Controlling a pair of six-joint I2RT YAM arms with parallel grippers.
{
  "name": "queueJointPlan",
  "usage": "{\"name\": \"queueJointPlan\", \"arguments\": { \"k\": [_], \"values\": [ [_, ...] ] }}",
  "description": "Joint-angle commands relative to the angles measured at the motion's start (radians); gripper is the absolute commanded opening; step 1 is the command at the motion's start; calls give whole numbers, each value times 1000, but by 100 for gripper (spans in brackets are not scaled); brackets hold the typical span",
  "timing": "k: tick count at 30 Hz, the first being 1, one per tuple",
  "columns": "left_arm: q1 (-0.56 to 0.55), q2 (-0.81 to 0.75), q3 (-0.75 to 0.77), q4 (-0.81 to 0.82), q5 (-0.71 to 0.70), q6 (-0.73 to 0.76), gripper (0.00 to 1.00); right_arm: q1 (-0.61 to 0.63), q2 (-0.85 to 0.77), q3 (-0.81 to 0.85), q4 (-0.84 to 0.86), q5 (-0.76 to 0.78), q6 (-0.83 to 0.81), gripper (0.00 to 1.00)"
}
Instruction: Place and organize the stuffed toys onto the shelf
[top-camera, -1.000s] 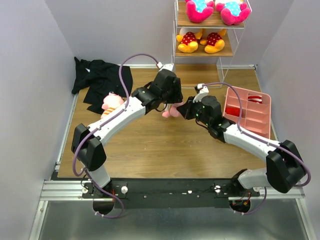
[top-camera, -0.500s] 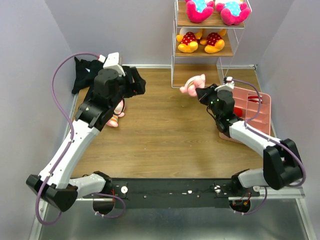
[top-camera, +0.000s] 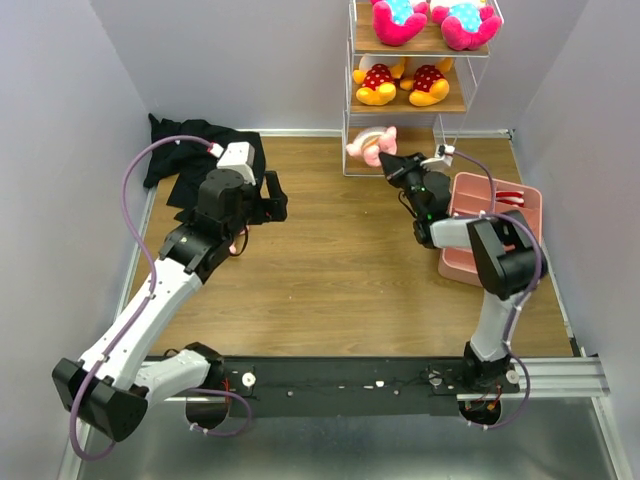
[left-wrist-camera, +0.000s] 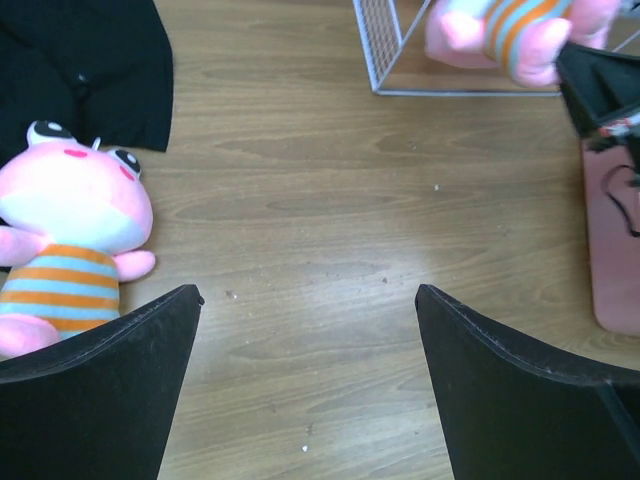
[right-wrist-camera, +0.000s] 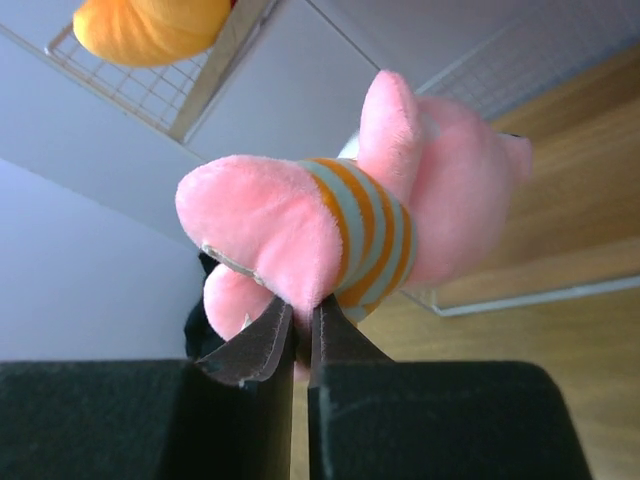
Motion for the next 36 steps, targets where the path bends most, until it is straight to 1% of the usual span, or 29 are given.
{"name": "queueJointPlan", "arguments": {
  "k": [1, 5, 8, 11, 12, 14, 15, 17, 18, 20, 21, 23, 24, 27, 29, 30, 33, 36],
  "values": [
    [2, -83, -26, 71, 25, 11, 99, -19, 153, 150, 247, 10, 49, 16],
    [1, -109, -49, 75, 13, 14, 99, -31, 238, 252, 203, 27, 50, 20],
    [1, -115, -49, 83, 16, 5, 99, -32, 299, 331, 134, 50, 56, 25],
    [1, -115, -50, 86, 39, -2, 99, -32, 369, 408, 65, 22, 72, 32],
    [2, -117, -50, 86, 42, -3, 99, -31, 382, 459, -6, 21, 76, 36],
    [2, -117, -47, 86, 46, -6, 99, -29, 393, 488, -100, 40, 122, 43],
    [2, -117, -46, 88, 48, -8, 99, -28, 400, 499, -162, 51, 144, 50],
    [2, -118, -47, 89, 49, -8, 99, -26, 407, 499, -180, 59, 185, 55],
    [2, -120, -49, 89, 49, -8, 99, -28, 404, 500, -237, 65, 200, 59],
    [2, -120, -47, 89, 46, -9, 99, -26, 396, 513, -309, 93, 225, 61],
    [2, -121, -49, 89, 48, -9, 99, -28, 393, 517, -372, 96, 231, 62],
    [2, -121, -47, 89, 49, -11, 99, -28, 376, 530, -433, 96, 244, 62],
    [4, -121, -49, 89, 49, -9, 99, -26, 370, 534, -507, 96, 248, 62],
    [2, -126, -49, 88, 39, -9, 99, -26, 344, 533, -619, 99, 273, 62],
    [2, -134, -52, 89, 36, -9, 99, -29, 338, 517, -615, 90, 277, 62],
    [2, -132, -55, 89, 33, -9, 99, -28, 342, 523, -640, 87, 280, 62],
    [2, -137, -55, 92, 28, -9, 99, -26, 368, 578, -697, 50, 271, 61],
    [2, -138, -58, 94, 23, -9, 99, -26, 388, 592, -672, 34, 262, 59]
  ]
}}
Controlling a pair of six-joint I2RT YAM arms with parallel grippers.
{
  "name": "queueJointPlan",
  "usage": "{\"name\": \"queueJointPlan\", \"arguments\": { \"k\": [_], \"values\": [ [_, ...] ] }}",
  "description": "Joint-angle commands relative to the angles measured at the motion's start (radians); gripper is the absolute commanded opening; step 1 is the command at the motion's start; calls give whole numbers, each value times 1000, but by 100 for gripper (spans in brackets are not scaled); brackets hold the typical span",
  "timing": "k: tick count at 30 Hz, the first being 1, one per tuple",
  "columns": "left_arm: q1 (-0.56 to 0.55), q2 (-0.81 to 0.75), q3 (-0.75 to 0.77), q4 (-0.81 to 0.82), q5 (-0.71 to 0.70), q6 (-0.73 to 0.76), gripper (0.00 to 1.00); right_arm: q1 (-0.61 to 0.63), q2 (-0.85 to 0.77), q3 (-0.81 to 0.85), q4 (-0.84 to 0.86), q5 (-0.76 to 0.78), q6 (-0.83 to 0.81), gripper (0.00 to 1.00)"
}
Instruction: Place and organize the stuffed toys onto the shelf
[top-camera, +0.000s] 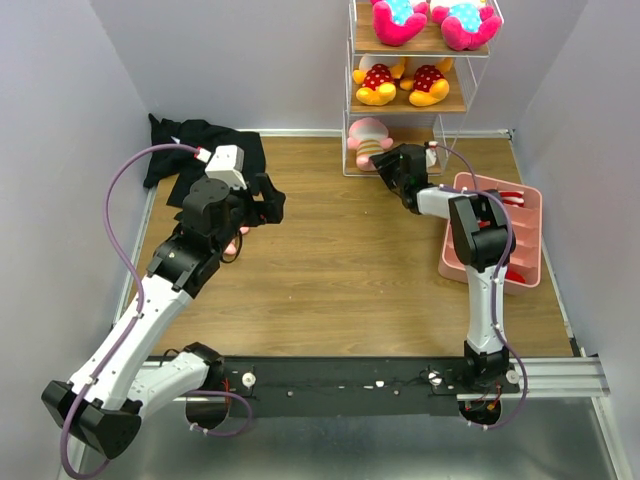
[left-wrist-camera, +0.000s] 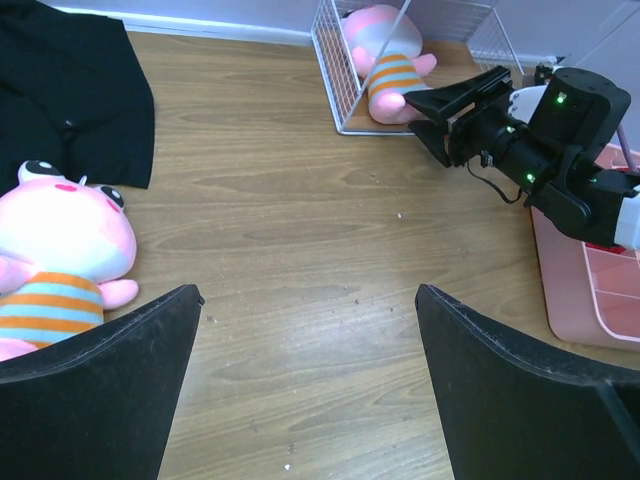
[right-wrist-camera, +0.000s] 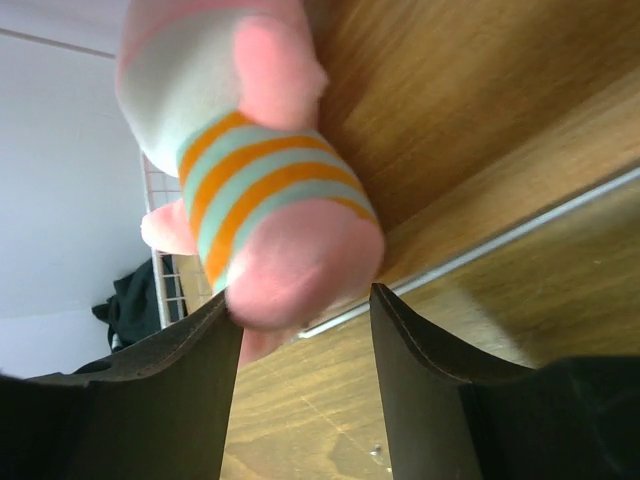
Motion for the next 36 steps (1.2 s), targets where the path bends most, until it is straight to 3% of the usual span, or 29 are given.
{"name": "queueJointPlan", "arguments": {
  "k": [1, 11, 21, 28, 36],
  "values": [
    [2, -23, -10, 22, -9, -3, 99, 6, 13, 82, -52, -16, 0, 59],
    [2, -12, -10, 22, -9, -3, 99, 4, 101, 258, -93, -27, -18, 57],
    [3, 3, -15, 8, -84, 14, 99, 6, 73, 188, -99, -27, 33, 59],
    [2, 35, -15, -17, -201, 41, 99, 4, -26, 133, -148, -1, 13, 70],
    [13, 196, 30, -93, -347, 51, 99, -8, -220, -57, -133, -39, -75, 85]
  ]
}}
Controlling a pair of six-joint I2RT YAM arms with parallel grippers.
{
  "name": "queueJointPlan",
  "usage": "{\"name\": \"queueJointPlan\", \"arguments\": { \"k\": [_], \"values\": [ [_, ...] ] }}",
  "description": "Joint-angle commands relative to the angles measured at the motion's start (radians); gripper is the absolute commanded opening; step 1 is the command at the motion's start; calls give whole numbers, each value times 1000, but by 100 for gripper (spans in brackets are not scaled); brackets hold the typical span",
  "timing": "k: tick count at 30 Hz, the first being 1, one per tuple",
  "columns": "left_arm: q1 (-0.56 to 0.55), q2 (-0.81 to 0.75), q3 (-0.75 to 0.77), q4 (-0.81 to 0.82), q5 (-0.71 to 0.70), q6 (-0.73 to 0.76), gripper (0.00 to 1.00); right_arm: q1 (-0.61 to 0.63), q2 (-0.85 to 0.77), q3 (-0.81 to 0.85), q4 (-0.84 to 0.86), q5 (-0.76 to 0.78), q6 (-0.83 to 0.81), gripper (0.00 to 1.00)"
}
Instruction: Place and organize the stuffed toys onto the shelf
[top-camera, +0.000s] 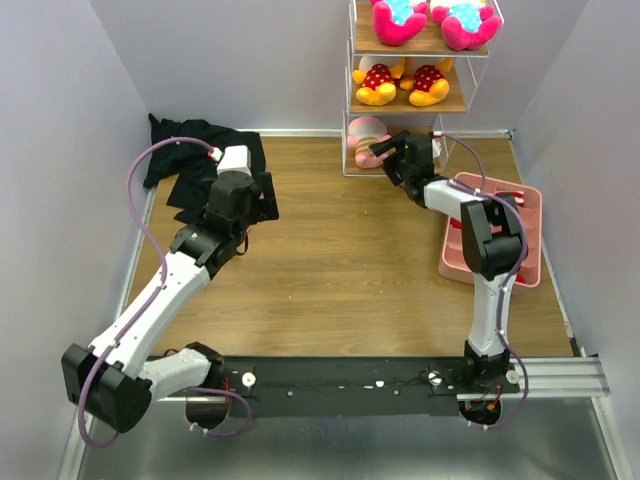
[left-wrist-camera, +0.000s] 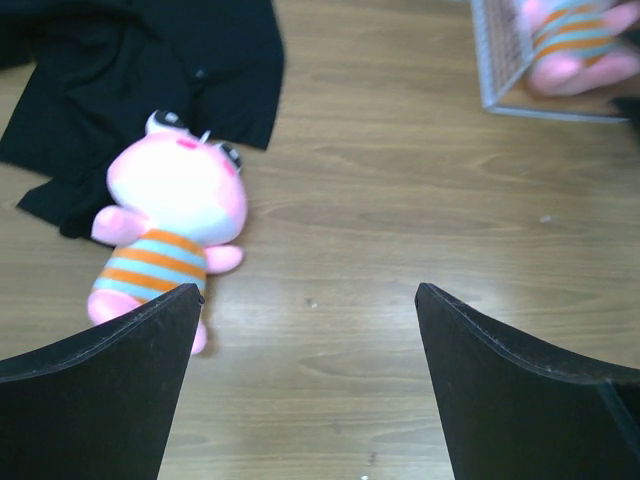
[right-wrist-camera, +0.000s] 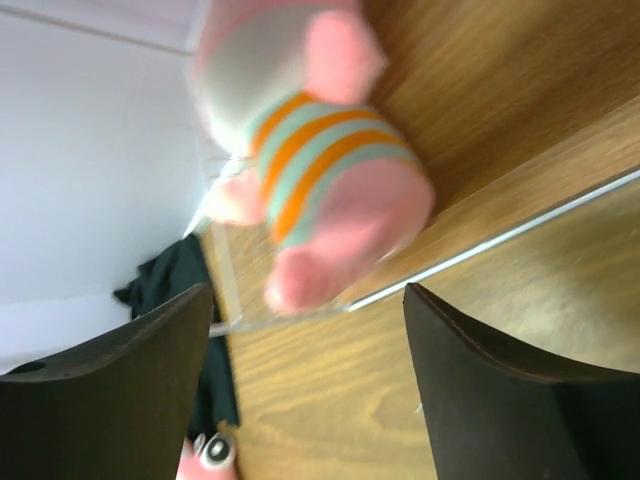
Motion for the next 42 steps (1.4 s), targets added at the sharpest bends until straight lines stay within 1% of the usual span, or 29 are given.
{"name": "queueJointPlan", "arguments": {
  "k": [1, 2, 3, 4, 5, 8, 10, 11, 13, 14, 15, 18, 20, 24, 28, 29, 30, 31, 32, 33, 34, 35, 36, 38, 42],
  "values": [
    [26, 105, 39, -78, -101, 9, 99, -17, -166, -126, 17, -27, -83, 86],
    [37, 140, 47, -83, -97, 11, 99, -19, -192, -160, 33, -70, -94, 86],
    [51, 157, 53, -89, -95, 11, 99, -19, -251, -193, 59, -88, -121, 86],
    [69, 174, 62, -108, -81, 6, 98, -19, -279, -262, 67, -105, -135, 85],
    [113, 200, 72, -115, -69, 5, 97, -20, -308, -292, 72, -142, -152, 85],
    [170, 244, 78, -128, -20, 3, 94, -20, -440, -414, 69, -226, -207, 85],
    [177, 270, 84, -151, -27, 9, 92, -19, -535, -477, 77, -268, -231, 85],
    [180, 302, 98, -161, -47, 9, 91, -19, -564, -541, 74, -297, -238, 85],
    [201, 338, 116, -192, -52, 9, 89, -19, -623, -608, 81, -331, -244, 84],
    [212, 361, 127, -195, -52, 15, 88, -19, -666, -675, 101, -373, -241, 84],
    [224, 369, 128, -194, -52, 23, 87, -17, -684, -713, 157, -395, -234, 84],
    [249, 392, 110, -168, -11, 94, 87, -16, -692, -760, 215, -504, -243, 84],
    [289, 416, 95, -160, -5, 107, 85, -14, -686, -763, 212, -568, -250, 82],
    [342, 485, 95, -163, -20, 117, 82, -6, -742, -826, 251, -576, -251, 82],
    [365, 589, 119, -195, 25, 132, 80, -6, -801, -820, 180, -579, -303, 82],
    [365, 637, 136, -207, 53, 137, 79, -8, -815, -818, 166, -573, -312, 82],
    [367, 660, 145, -220, 64, 138, 73, -6, -827, -821, 146, -567, -326, 82],
    [367, 680, 154, -250, 71, 131, 65, -6, -851, -821, 143, -561, -329, 82],
    [365, 709, 176, -264, 69, 123, 50, -8, -862, -829, 141, -555, -333, 82],
    [367, 709, 181, -275, 66, 112, 25, -6, -871, -830, 135, -552, -336, 82],
    [367, 700, 184, -278, 66, 98, 19, -6, -882, -832, 127, -550, -342, 82],
    [367, 660, 173, -270, 74, 97, 14, -6, -901, -829, 120, -546, -347, 82],
    [367, 634, 167, -263, 93, 92, 7, -6, -911, -827, 104, -543, -356, 82],
    [367, 561, 155, -246, 112, 88, 0, -6, -933, -830, 97, -535, -359, 82],
    [368, 487, 136, -238, 189, 72, 0, -6, -939, -843, 110, -535, -350, 82]
  ]
}}
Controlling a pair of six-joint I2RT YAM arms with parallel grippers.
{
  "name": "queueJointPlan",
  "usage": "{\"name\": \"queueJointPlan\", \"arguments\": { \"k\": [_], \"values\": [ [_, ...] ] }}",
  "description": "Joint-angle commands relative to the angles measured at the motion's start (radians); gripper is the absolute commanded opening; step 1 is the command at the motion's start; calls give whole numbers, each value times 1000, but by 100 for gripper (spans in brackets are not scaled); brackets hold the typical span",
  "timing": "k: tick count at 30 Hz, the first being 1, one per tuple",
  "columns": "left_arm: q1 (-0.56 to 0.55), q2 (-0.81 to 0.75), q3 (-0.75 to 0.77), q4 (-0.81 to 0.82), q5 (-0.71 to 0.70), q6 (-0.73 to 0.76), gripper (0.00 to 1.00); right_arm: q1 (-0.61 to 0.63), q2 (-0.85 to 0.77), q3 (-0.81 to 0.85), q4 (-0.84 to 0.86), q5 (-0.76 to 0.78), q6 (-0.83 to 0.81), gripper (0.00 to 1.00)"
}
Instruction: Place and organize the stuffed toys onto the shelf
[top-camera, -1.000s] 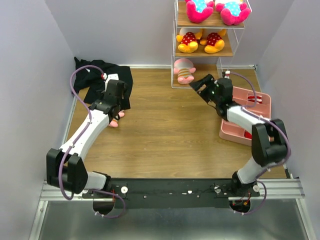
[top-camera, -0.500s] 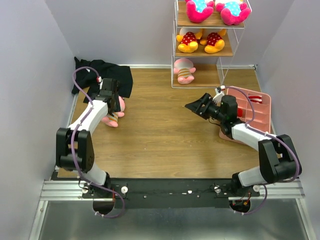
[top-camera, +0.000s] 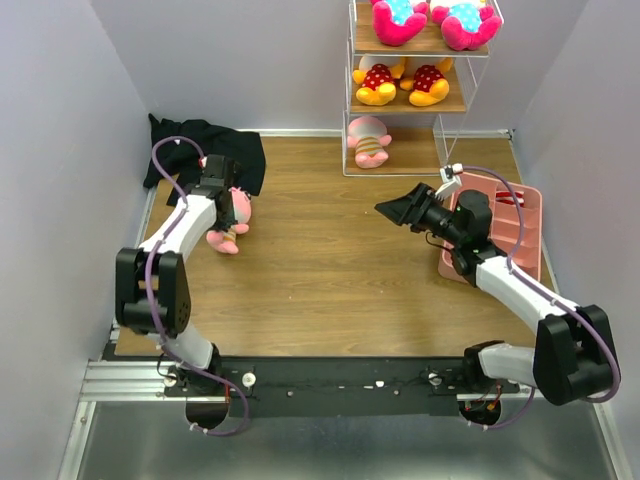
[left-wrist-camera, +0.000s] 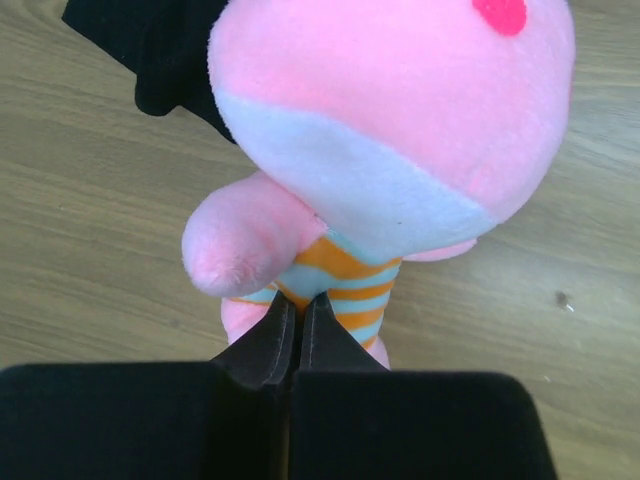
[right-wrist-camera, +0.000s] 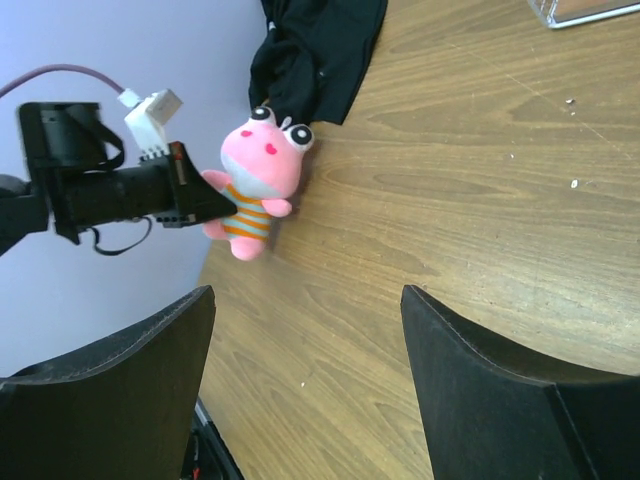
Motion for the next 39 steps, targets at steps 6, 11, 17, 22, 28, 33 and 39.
{"name": "queueJointPlan", "arguments": {
  "k": [6, 11, 17, 22, 28, 33, 39],
  "values": [
    [3, -198, -38, 34, 286, -76, 0, 26, 48, -52, 142, -91, 91, 82],
    [3, -285, -73, 192, 563, -151, 0, 169, 94, -30, 195, -51, 180, 82],
    [3, -412, -310, 537, 768, -366, 0, 393, 165, -29, 271, 208, 352, 78],
    [4, -455, -340, 587, 797, -406, 0, 497, 321, 92, 305, 288, 500, 76],
    [4, -472, -357, 610, 842, -434, 0, 571, 456, 200, 345, 320, 557, 72],
    [4, -463, -352, 599, 857, -437, 0, 574, 484, 217, 408, 363, 576, 71],
    [4, -471, -358, 617, 885, -454, 0, 576, 475, 263, 310, 421, 542, 70]
  ]
}}
